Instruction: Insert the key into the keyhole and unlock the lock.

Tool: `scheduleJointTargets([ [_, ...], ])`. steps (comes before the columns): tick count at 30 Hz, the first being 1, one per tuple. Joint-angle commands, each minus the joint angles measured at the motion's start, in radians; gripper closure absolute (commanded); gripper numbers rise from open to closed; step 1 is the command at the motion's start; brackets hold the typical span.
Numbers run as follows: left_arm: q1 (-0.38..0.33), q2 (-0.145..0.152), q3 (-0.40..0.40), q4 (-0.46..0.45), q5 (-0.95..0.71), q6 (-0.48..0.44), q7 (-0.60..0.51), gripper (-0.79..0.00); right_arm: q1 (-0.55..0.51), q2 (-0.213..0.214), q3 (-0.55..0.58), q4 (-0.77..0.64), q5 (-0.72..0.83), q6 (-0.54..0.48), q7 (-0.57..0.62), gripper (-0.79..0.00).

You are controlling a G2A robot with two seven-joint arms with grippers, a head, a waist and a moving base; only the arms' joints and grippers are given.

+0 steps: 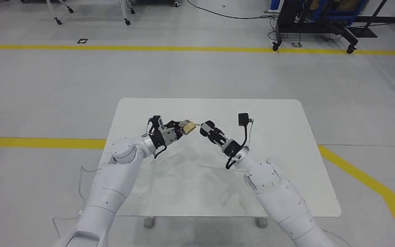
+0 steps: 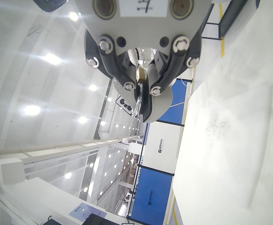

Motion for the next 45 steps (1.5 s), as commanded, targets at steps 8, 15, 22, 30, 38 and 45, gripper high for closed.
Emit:
scheduleJointTargets([
  [8,0.017,0.009,-0.021,-0.019,-0.019,0.016,0.003,0.000,-0.016,-0.011,-0.006,-0.037,0.086,-0.023,-0.030,0.000],
  [15,0.009,0.014,-0.021,-0.025,0.032,0.004,0.017,0.000,-0.016,-0.011,-0.006,-0.037,0.086,-0.023,-0.030,0.000],
  [22,0.013,0.012,-0.006,-0.059,-0.011,0.153,0.011,0.000,-0.021,0.000,0.024,-0.053,0.002,-0.111,-0.003,0.000],
  [30,-0.073,0.007,0.043,0.003,-0.092,0.495,-0.061,0.000,-0.079,0.053,0.157,-0.154,-0.489,-0.514,0.084,0.000],
  [38,-0.117,-0.003,0.077,0.064,-0.121,0.562,-0.073,0.000,-0.101,0.057,0.180,-0.182,-0.547,-0.525,0.044,0.000],
  [45,-0.104,-0.004,0.066,0.055,-0.174,0.573,-0.069,0.000,-0.083,0.062,0.180,-0.207,-0.687,-0.504,0.082,0.000],
])
